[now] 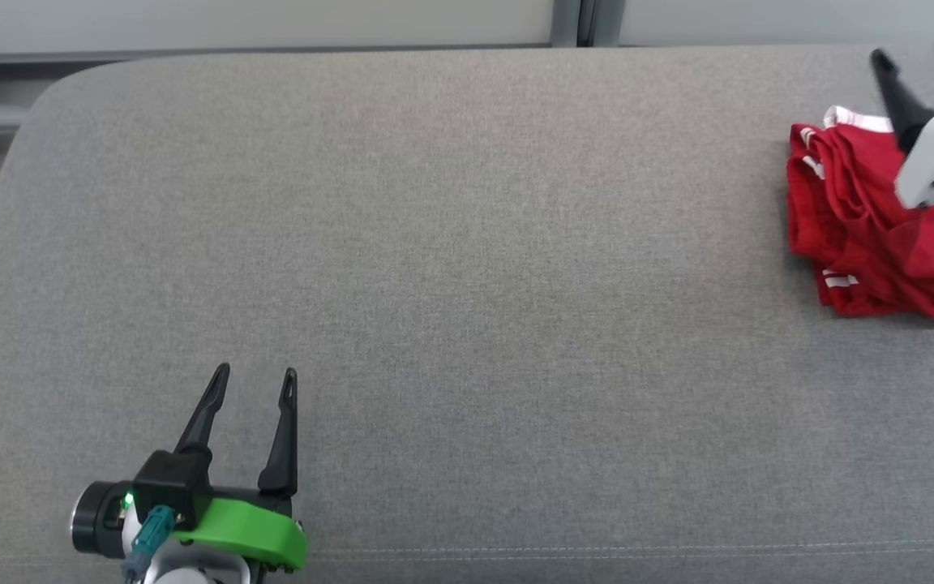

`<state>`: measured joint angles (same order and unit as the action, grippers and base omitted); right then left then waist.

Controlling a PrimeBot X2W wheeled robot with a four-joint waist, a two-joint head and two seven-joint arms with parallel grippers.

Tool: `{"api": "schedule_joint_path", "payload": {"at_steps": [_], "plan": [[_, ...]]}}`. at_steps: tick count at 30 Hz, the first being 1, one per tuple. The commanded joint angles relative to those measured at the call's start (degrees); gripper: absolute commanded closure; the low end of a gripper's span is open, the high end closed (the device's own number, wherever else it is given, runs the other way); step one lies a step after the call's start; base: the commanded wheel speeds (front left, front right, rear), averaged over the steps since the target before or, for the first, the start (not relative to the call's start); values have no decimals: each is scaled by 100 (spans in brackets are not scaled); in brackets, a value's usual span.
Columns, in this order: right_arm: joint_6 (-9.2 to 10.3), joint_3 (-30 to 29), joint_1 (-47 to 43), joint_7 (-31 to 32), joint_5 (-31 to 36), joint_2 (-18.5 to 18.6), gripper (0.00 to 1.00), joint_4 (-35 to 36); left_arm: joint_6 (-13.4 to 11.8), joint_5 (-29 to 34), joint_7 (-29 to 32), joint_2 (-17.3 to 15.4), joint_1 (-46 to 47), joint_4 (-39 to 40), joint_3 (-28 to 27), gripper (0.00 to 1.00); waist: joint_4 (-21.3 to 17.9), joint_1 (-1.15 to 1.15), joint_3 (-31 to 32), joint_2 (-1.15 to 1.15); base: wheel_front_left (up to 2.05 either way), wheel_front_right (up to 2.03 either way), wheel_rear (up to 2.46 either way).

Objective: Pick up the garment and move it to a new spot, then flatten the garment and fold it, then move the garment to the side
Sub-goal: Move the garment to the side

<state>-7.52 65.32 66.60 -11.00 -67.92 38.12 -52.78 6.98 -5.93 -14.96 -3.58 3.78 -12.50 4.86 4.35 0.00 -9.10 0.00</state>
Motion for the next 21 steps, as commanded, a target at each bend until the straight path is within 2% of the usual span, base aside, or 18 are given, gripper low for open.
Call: {"api": "schedule_joint_path", "payload": {"at_steps": [1,5,9,13,14,21], "plan": [[7,-70,-216,-187,-121,-104,0,78,-26,-8,-24,-34,-126,-8,-49,0,-92,0,219,0,0,0,0],[7,-222,-574,-402,-88,-254,0,268,-40,-9,-24,-76,-233,-17,-130,0,-159,0,443,0,0,0,0],[7,-872,-903,-422,193,-482,0,499,-67,-56,-24,-122,-376,26,-271,0,-273,0,616,0,0,0,0],[7,-1727,-1452,-422,928,-763,0,750,-116,-68,-24,-129,-492,49,-384,0,-326,0,786,0,0,0,0],[7,-1727,-1452,-422,928,-763,0,750,-116,-68,-24,-129,-492,49,-384,0,-326,0,786,0,0,0,0],[7,-3269,-2590,-424,2350,-1223,0,1328,-181,-79,-24,-120,-616,62,-480,0,-319,0,973,0,0,0,0]]}}
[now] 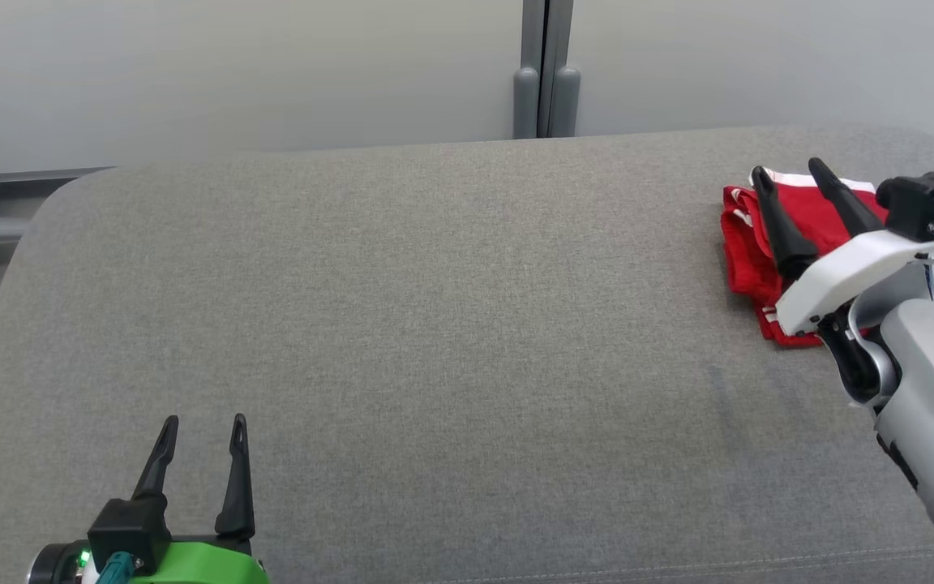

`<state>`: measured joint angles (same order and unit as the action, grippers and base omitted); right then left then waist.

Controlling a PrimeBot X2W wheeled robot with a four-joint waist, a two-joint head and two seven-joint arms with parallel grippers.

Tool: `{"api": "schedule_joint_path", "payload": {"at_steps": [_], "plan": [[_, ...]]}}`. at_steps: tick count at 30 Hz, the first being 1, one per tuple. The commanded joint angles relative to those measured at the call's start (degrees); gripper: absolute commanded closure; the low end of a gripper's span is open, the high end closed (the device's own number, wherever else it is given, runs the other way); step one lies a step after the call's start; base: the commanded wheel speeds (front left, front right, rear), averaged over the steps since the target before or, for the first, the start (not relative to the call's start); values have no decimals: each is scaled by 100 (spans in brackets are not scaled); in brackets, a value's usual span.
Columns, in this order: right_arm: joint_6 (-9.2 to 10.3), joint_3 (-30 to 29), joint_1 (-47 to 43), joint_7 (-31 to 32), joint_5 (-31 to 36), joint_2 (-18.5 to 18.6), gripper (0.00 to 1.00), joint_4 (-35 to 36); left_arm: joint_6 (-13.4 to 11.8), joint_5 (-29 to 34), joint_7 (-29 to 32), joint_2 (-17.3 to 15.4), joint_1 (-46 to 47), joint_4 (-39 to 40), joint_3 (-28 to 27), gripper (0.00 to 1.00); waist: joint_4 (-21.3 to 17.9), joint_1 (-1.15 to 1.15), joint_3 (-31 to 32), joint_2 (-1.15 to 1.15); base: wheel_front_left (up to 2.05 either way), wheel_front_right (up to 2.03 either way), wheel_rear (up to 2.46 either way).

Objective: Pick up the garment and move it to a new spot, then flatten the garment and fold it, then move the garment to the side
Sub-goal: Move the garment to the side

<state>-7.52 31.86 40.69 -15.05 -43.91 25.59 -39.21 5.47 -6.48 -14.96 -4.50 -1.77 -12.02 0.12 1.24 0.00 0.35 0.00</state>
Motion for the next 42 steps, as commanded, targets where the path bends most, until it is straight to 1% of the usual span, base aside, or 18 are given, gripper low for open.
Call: {"api": "schedule_joint_path", "payload": {"at_steps": [1,3,7,11,13,17,25,32,38,42], "plan": [[7,-134,-158,-19,141,-44,0,79,-43,-27,-24,-24,-93,22,-15,0,-16,0,50,0,0,0,0],[7,-483,-497,-20,544,-197,0,310,-52,-40,-24,-24,-140,16,-58,0,-45,0,89,0,0,0,0],[7,-1260,-1098,-19,1116,-513,0,725,-98,-51,-24,-9,-205,16,-122,0,-132,0,181,0,0,0,0],[7,-1698,-1673,-19,1702,-787,0,1071,-122,-77,-24,3,-311,30,-203,0,-251,0,249,0,0,0,0],[7,-1765,-1869,-20,1941,-863,0,1167,-132,-89,-24,10,-359,33,-240,0,-309,0,272,0,0,0,0],[7,-2039,-2238,-19,2101,-1068,0,1380,-132,-90,-24,18,-395,41,-277,0,-376,0,305,0,0,0,0],[7,-2222,-2762,-20,2433,-1303,0,1939,-117,-58,-24,22,-431,115,-344,0,-530,0,336,0,0,0,0],[7,-2594,-3404,-20,2734,-1528,0,2542,-118,-73,-24,44,-476,183,-415,0,-535,0,392,0,0,0,0],[6,-2792,-3669,-20,2885,-1665,0,2673,-83,-107,-24,56,-509,237,-456,0,-535,0,373,0,0,0,0],[6,-2850,-3728,-20,3017,-1664,0,2668,-37,-65,-24,2,-576,247,-435,0,-541,0,362,0,0,0,0]]}}
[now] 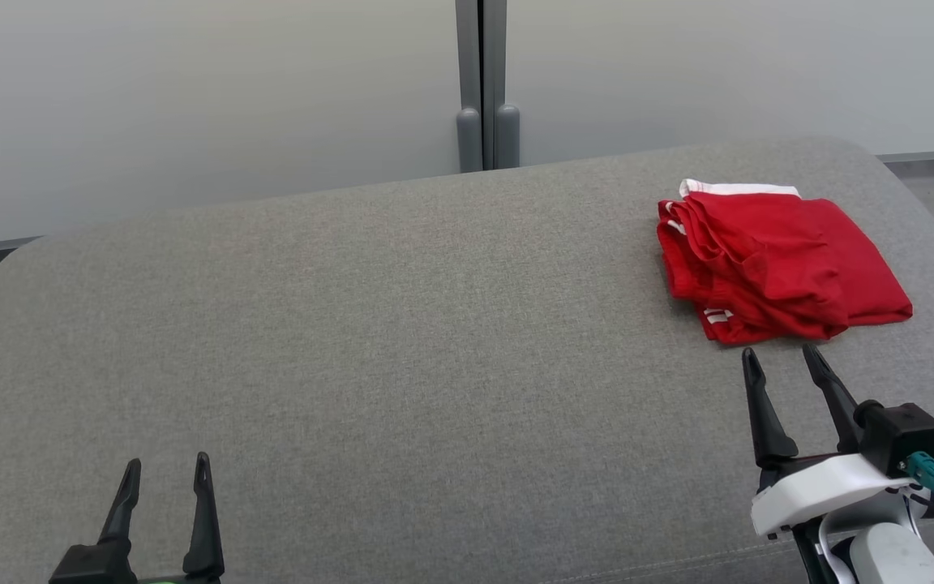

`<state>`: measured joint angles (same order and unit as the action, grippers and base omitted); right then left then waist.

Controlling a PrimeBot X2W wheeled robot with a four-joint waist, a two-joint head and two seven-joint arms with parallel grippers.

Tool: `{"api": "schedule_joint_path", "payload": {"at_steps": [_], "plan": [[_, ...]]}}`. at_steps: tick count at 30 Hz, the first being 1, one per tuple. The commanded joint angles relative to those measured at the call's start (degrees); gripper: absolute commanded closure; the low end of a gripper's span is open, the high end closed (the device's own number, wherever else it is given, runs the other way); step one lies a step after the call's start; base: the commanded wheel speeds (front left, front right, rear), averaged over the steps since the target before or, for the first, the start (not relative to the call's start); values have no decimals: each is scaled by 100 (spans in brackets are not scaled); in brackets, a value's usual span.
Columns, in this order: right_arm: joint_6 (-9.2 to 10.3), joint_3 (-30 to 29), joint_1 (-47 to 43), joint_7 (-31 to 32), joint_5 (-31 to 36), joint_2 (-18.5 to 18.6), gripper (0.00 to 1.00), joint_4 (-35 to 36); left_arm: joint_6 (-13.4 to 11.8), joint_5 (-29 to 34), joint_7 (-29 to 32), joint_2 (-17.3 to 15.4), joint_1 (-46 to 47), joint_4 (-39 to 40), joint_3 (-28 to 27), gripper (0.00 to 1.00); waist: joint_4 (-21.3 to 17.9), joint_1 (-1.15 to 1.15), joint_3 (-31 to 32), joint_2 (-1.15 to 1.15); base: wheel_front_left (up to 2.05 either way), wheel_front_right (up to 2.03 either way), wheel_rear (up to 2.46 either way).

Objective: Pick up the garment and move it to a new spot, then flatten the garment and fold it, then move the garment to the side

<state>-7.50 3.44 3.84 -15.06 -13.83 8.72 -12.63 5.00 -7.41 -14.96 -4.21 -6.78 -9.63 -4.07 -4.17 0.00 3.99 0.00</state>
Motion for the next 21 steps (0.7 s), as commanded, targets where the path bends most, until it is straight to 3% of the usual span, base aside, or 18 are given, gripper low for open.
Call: {"api": "schedule_joint_path", "payload": {"at_steps": [1,21], "plan": [[3,-10,-25,-19,25,28,0,3,19,30,-24,-34,-72,5,-14,0,-1,0,-5,0,0,0,0],[3,-156,47,-19,101,-5,0,-67,20,32,-24,11,-151,106,-75,0,50,0,-48,0,0,0,0]]}}
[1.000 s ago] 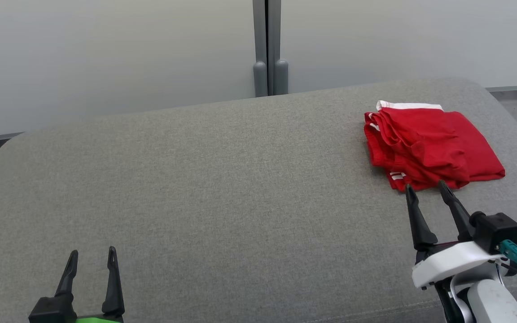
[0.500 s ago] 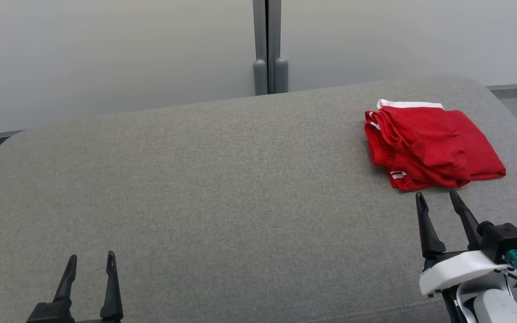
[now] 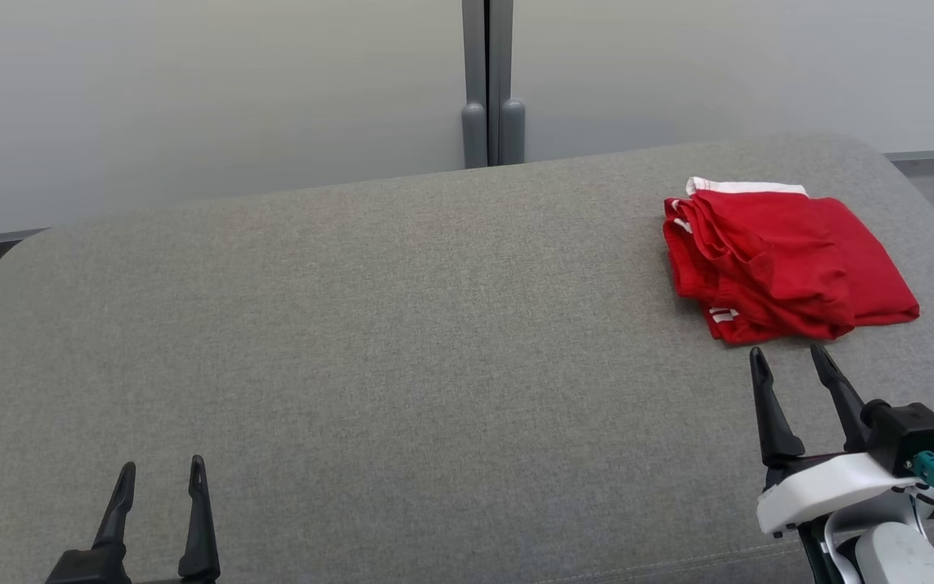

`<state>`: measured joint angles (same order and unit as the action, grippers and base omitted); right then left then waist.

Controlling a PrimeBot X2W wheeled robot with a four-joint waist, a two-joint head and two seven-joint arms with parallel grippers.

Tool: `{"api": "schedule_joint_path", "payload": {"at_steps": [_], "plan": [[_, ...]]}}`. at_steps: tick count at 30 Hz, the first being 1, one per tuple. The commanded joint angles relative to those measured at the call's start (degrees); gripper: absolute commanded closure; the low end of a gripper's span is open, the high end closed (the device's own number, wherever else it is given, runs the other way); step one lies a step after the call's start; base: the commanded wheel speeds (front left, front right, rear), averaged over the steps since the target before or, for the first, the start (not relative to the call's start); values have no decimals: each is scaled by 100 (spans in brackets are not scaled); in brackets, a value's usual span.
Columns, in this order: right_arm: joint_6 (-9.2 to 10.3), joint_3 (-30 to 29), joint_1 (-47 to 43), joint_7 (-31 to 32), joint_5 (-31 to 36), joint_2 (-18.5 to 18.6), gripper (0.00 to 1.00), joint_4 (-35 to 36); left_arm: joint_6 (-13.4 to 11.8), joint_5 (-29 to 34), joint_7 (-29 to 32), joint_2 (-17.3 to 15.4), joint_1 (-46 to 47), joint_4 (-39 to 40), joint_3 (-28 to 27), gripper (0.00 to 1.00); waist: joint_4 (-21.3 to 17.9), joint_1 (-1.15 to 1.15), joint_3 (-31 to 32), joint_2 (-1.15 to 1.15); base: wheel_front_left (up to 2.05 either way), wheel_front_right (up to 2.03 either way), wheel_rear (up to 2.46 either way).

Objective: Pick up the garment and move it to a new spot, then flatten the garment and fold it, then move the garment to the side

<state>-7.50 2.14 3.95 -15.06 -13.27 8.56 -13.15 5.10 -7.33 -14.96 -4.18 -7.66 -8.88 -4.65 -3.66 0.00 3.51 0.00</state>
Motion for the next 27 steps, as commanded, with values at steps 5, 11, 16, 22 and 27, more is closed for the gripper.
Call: {"api": "schedule_joint_path", "payload": {"at_steps": [5,11,16,22,27], "plan": [[4,-44,48,-19,55,-2,0,-18,18,35,-24,18,-59,27,-10,0,-8,0,-13,0,0,0,0],[0,-1,-135,14,3,-84,100,-177,-1,-20,31,48,-12,-205,20,100,-9,0,-16,0,0,0,0],[0,-117,-103,224,-541,-117,100,-176,16,-610,178,53,95,-242,-2,100,6,0,-31,0,0,0,0],[0,-209,-97,409,-1066,-148,100,-147,33,-1181,251,57,133,-196,49,100,21,0,-46,0,0,0,0],[0,-294,-88,581,-1560,-177,100,-122,49,-1715,325,62,179,-163,89,100,36,0,-62,0,0,0,0]]}}
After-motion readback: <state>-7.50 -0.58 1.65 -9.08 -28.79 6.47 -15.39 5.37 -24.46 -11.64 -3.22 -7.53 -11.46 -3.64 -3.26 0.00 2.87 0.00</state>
